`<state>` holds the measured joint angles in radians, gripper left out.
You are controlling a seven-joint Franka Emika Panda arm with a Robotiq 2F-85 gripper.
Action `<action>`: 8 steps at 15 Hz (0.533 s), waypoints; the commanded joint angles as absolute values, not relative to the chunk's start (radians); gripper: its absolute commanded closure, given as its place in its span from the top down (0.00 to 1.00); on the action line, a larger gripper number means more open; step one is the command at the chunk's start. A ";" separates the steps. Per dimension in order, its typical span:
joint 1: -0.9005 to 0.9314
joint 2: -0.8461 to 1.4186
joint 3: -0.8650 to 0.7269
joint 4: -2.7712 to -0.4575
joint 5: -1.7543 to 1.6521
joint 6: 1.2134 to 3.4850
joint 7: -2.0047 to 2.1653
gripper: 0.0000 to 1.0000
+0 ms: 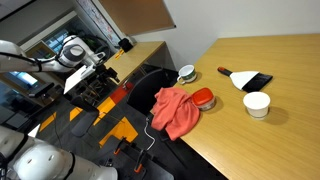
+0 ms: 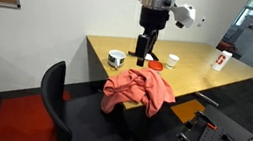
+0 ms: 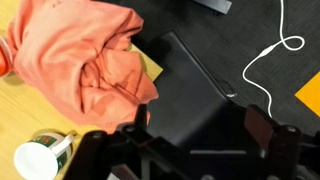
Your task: Hang the peach sweatshirt on the backrest of the black chair
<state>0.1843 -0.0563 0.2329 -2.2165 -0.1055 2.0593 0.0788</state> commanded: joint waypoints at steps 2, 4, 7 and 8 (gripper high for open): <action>0.186 0.145 0.210 -2.107 -0.286 2.230 0.112 1.00; 0.192 0.231 0.181 -2.053 -0.371 2.286 0.147 1.00; 0.197 0.349 0.137 -1.976 -0.379 2.322 0.189 1.00; 0.198 0.378 0.129 -1.956 -0.356 2.322 0.185 1.00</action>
<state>0.1852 0.2730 0.1614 -2.0490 -0.3735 2.3107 0.1634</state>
